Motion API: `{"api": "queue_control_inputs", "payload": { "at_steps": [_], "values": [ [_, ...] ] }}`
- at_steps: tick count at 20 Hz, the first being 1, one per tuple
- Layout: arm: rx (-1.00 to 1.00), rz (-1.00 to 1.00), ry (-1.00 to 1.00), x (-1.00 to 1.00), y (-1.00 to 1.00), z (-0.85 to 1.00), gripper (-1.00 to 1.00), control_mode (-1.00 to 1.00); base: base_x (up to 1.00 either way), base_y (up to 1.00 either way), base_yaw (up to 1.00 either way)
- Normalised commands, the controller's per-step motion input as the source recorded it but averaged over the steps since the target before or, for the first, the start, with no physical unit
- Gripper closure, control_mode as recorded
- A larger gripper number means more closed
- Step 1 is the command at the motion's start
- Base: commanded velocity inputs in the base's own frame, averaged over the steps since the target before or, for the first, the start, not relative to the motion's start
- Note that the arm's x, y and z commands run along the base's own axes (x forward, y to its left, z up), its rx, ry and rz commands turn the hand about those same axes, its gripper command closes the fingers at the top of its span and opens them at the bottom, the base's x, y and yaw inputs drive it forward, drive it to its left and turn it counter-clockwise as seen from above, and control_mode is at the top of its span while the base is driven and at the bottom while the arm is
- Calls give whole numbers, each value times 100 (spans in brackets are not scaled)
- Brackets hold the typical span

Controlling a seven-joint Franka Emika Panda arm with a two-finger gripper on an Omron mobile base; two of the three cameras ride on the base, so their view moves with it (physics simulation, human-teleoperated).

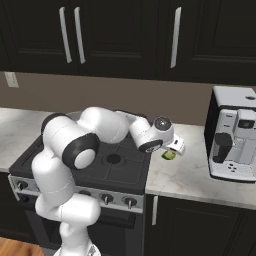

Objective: Turn on the burner for the pot on the stove. Wait thirty seconds for the pot to heat up. Then add the lemon wedge to the pot.

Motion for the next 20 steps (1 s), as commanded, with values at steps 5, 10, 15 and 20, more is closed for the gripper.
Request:
{"api": "queue_control_inputs", "payload": {
  "at_steps": [5,10,15,20],
  "values": [
    [-1,0,0,0,0,-15,-100,-100,0,0,0],
    [-1,0,0,0,0,-12,-100,-100,0,0,0],
    [0,0,0,0,0,-8,-100,-100,0,0,0],
    [0,0,0,0,0,-6,-100,-100,0,0,0]
  ]
}}
